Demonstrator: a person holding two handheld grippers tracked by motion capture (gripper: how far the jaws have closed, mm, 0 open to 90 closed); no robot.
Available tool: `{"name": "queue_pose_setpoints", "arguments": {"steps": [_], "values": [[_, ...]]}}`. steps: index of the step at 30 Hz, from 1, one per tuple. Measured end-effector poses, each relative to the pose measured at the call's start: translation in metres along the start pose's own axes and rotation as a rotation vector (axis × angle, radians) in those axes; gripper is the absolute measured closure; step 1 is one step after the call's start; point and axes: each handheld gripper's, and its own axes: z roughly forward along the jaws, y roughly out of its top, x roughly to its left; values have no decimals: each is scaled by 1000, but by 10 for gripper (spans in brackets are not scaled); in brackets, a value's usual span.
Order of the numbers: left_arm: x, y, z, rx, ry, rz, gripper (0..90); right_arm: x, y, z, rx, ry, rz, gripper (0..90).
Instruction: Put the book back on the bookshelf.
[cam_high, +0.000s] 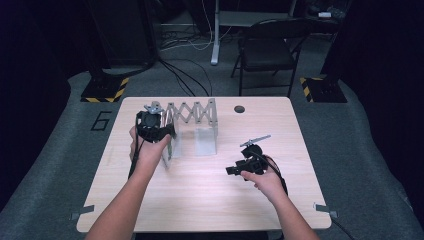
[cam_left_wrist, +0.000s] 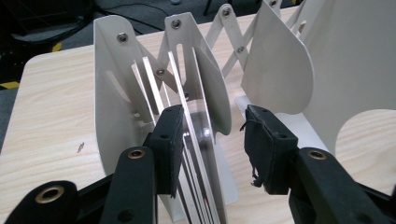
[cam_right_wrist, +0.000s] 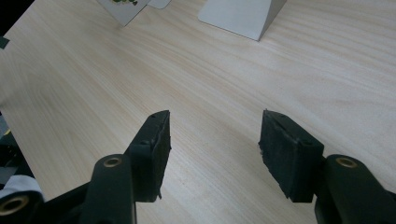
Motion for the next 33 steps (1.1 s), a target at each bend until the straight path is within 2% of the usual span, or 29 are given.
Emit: {"name": "queue_pose_setpoints", "arguments": {"steps": [7, 9, 12, 16, 21, 22, 30, 33], "values": [[-3, -2, -1, 11, -23, 10, 566, 0, 0, 0, 1, 1, 2, 430], [-5, -3, -2, 10, -37, 4, 566, -1, 0, 0, -14, 1, 4, 430], [-5, -4, -5, 24, -56, 17, 566, -2, 0, -1, -6, 1, 3, 430], [-8, -5, -10, 9, -83, 14, 566, -2, 0, -1, -7, 0, 3, 430], [-11, -9, -17, 0, -110, 37, 564, -1, 0, -1, -8, -3, 3, 430], [-13, -12, -20, -1, -127, 44, 559, -1, 0, -1, -8, -4, 5, 430], [-20, -25, -34, -1, -173, 100, 541, -1, 0, -2, -8, 0, 6, 430], [-23, -31, -39, -4, -201, 104, 535, -2, 0, -3, -9, -5, 4, 430]]}}
